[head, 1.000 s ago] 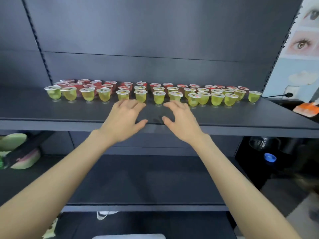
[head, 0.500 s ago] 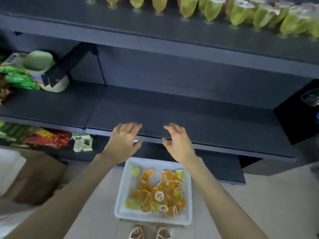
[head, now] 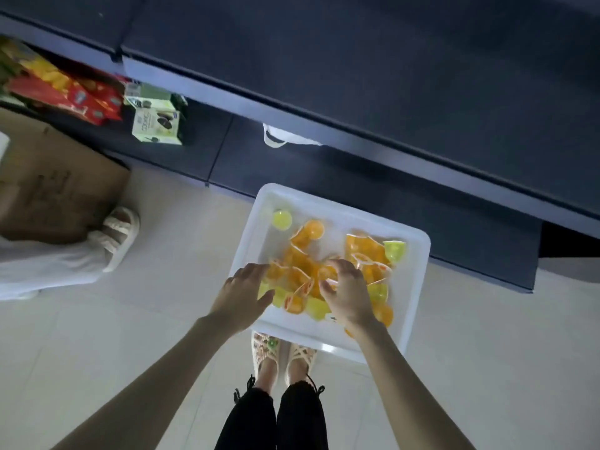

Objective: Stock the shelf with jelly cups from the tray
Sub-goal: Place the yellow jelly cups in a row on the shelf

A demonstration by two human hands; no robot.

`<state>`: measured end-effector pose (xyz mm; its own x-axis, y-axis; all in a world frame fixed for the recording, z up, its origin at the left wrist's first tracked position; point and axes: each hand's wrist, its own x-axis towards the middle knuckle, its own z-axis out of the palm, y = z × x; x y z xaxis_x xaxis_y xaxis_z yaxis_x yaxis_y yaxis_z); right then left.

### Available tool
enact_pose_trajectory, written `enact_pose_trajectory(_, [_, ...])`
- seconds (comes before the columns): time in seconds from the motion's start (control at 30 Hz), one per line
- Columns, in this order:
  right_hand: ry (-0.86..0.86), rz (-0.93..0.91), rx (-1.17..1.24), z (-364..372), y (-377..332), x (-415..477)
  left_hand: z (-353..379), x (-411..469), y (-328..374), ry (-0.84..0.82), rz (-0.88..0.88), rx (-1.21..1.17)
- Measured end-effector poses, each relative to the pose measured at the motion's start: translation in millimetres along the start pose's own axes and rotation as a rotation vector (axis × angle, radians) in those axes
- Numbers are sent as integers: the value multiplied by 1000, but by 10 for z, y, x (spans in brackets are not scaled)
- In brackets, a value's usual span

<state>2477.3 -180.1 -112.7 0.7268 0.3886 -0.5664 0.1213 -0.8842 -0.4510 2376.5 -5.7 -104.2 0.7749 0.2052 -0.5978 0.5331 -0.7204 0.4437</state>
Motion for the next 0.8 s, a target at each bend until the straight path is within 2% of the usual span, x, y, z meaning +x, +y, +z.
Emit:
enact_pose_trajectory(0.1, [-49,59,0,408,370,127,411,159,-218,-23,-88,-111])
enact_pose_trajectory(0.2, [-14,60,24,682,604,198,702,302,-333,-20,-178,-179])
enact_pose_trajectory(0.3, [39,-33,113,887,672,254,913,447,-417,-28,-256,-222])
enact_pose_trajectory(0.4, [-24,-112,179,1136,639,302,1065,552,-529,-63,-328,-264])
enact_pose_trajectory(0.5, [-123,-69,214,1363,587,344,1153,626,-610,-93,-328,-245])
enact_pose_trajectory(0.67, [-83,-57,-14,1566,528,433,1228,689,-640,-106,-297,-154])
enact_pose_trajectory(0.8, [-127,-37,-194,1652,482,464,1268,679,-638,-74,-303,-110])
